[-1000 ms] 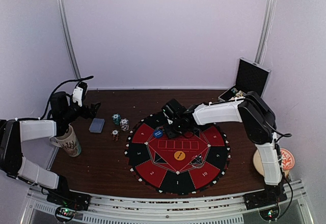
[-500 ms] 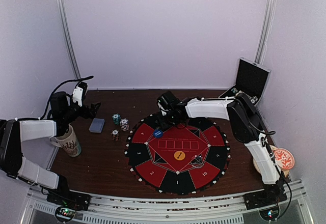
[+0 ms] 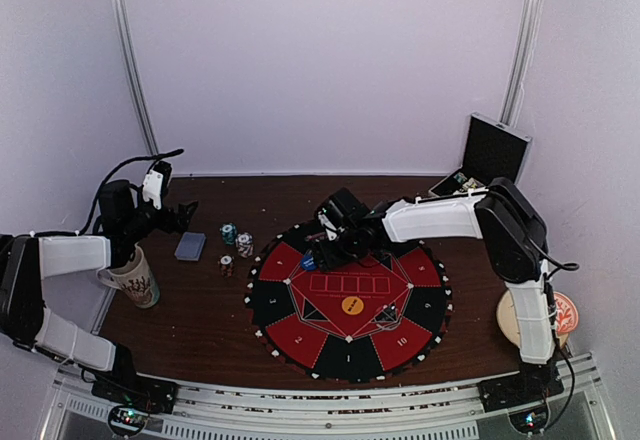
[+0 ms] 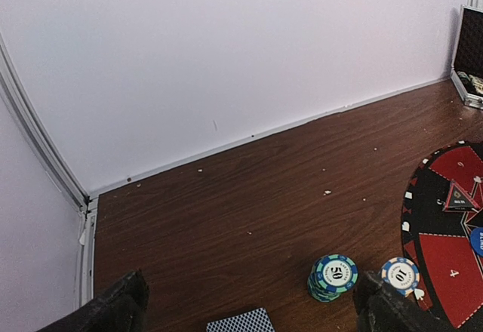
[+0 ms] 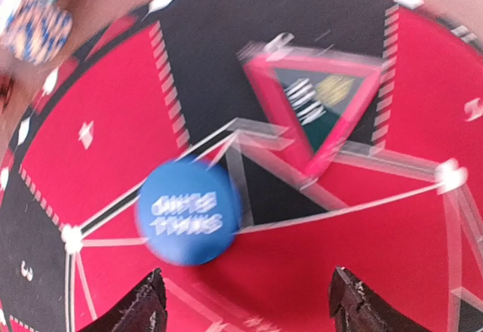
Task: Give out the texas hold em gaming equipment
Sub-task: Move the small blind button to position 2.
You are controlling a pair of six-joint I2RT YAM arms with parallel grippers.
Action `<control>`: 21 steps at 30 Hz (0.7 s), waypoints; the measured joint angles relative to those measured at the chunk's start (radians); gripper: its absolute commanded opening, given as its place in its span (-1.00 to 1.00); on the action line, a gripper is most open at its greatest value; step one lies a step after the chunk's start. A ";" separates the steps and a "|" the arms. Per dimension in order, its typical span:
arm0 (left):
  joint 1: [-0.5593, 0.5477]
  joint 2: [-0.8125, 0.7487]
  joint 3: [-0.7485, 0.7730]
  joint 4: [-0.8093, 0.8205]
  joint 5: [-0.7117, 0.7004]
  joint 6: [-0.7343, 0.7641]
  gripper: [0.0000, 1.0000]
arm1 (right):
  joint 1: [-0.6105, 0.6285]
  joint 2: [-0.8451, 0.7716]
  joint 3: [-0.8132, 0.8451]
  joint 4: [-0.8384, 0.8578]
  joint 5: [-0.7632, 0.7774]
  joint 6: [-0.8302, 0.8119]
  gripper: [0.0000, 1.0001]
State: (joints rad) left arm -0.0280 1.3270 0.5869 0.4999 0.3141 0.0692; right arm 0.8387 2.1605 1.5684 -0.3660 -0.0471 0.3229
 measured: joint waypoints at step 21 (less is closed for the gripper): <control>0.000 0.031 0.000 0.000 0.000 0.000 0.96 | 0.076 0.142 0.181 -0.066 0.089 0.024 0.52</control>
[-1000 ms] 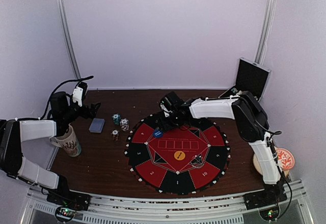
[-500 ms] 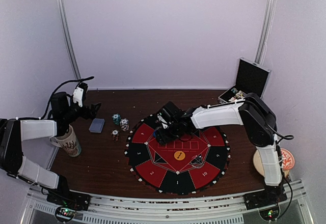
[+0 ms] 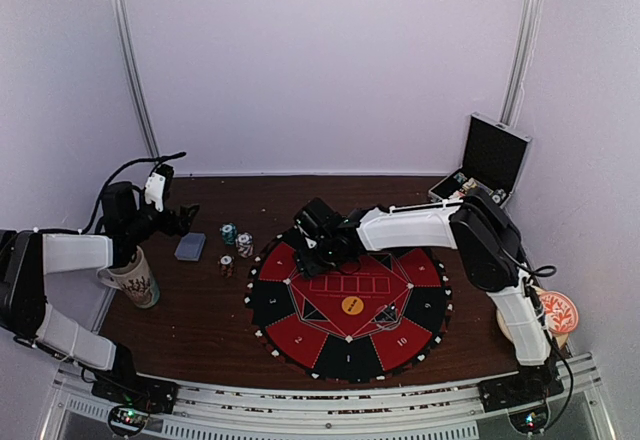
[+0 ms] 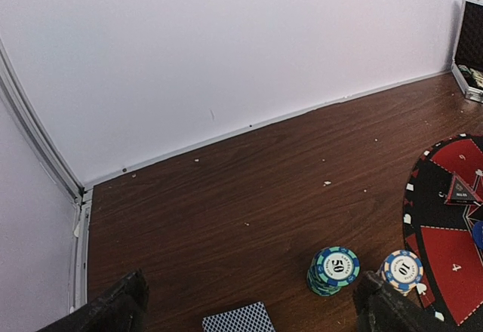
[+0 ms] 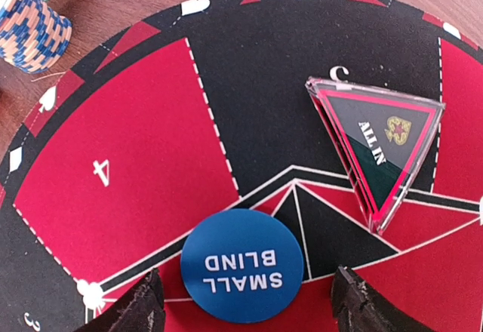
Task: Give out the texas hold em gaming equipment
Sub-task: Move the small blind button to position 2.
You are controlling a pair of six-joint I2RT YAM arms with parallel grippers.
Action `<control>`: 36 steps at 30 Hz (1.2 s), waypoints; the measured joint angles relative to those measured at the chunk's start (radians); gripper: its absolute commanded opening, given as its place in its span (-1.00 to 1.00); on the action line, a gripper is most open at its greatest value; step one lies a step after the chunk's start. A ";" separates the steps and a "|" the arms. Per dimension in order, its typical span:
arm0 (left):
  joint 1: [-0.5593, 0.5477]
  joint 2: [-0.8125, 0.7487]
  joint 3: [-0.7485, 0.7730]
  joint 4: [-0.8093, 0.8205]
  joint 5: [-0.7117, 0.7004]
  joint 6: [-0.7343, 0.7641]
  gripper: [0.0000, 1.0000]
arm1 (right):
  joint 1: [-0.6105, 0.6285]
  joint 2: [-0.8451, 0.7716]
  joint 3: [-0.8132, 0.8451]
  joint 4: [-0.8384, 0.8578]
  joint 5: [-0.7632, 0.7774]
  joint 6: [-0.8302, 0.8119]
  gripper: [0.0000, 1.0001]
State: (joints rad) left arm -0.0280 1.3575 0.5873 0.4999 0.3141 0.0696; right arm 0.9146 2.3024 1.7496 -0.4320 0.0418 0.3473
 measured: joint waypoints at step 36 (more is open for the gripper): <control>0.000 0.000 0.000 0.000 -0.003 0.003 0.96 | 0.040 -0.028 -0.046 0.029 0.061 -0.035 0.01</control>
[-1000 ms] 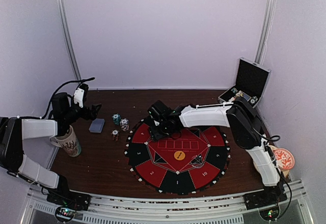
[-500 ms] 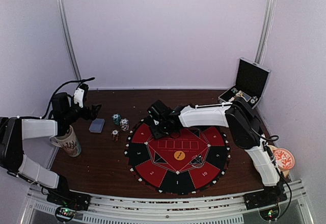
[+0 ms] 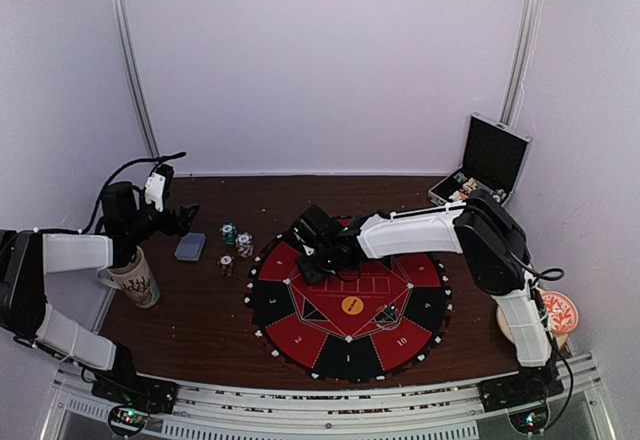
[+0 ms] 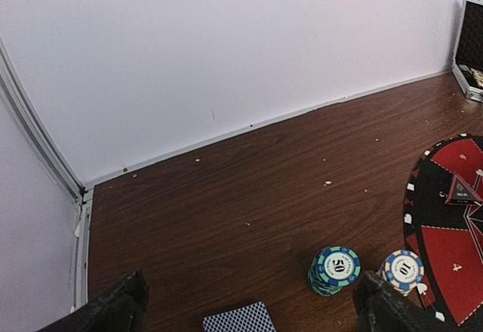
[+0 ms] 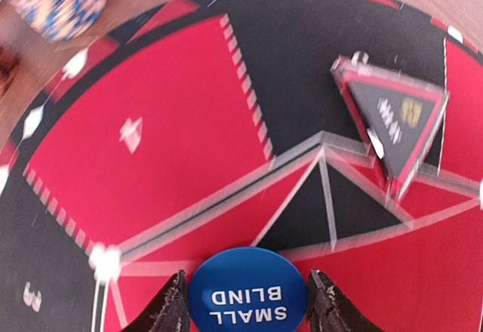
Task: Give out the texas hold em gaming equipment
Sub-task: Move the small blind button to position 2.
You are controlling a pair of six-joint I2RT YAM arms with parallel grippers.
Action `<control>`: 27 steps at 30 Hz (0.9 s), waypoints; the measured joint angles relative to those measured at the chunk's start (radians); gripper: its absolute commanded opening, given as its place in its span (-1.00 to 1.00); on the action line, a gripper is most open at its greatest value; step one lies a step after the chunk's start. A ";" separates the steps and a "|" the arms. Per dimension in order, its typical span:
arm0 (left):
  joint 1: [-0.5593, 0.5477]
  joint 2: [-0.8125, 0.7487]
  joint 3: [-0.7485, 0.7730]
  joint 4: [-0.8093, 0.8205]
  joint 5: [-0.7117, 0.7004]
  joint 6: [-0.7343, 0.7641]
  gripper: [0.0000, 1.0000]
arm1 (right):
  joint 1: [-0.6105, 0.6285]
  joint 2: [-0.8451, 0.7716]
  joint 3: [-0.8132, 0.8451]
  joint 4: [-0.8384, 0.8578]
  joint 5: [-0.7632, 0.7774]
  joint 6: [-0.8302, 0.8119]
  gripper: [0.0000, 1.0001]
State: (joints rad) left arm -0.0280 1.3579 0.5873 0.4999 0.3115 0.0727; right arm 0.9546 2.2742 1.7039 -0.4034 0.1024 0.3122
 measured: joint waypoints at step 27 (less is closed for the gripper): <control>0.000 0.000 0.000 0.000 -0.006 0.001 0.96 | 0.206 -0.262 -0.398 0.147 -0.073 -0.048 0.05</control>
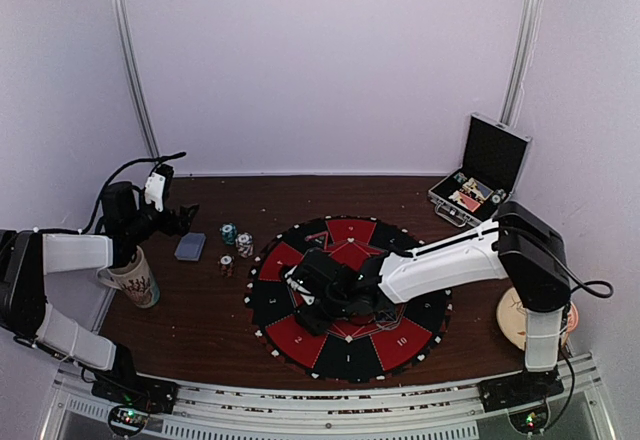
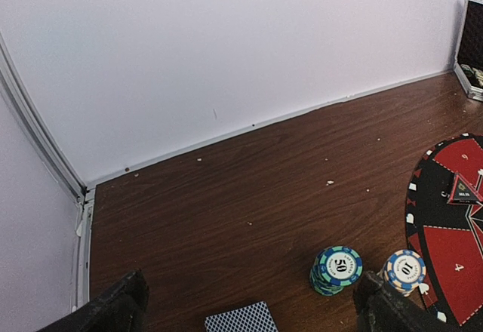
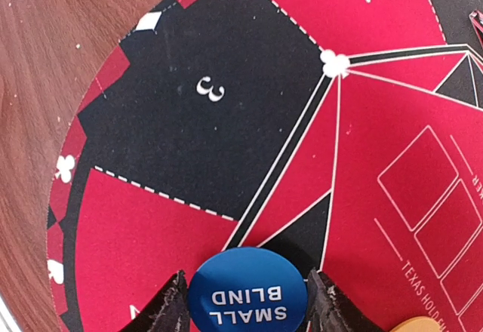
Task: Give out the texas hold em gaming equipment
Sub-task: Move the small blind button to position 2.
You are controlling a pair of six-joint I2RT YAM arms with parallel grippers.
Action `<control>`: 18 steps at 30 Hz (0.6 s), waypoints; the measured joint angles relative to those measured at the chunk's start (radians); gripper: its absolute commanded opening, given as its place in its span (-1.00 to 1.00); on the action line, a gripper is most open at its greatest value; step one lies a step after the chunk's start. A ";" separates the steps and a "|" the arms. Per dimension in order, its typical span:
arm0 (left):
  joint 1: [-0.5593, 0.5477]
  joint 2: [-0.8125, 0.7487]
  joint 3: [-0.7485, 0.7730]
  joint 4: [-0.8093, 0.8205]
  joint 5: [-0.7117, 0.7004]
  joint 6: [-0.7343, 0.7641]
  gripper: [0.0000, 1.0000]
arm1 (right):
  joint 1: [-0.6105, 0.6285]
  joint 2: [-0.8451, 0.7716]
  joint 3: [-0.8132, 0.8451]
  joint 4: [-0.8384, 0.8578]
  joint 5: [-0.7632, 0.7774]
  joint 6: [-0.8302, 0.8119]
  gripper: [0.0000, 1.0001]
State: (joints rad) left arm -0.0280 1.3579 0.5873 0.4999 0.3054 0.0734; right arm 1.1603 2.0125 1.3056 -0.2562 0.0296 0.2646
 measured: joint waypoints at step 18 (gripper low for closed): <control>0.000 0.011 0.000 0.000 0.000 0.000 0.96 | 0.006 0.002 -0.030 0.001 0.018 -0.008 0.48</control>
State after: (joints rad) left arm -0.0280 1.3685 0.5873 0.4999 0.3054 0.0734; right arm 1.1664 2.0148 1.2758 -0.2554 0.0479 0.2562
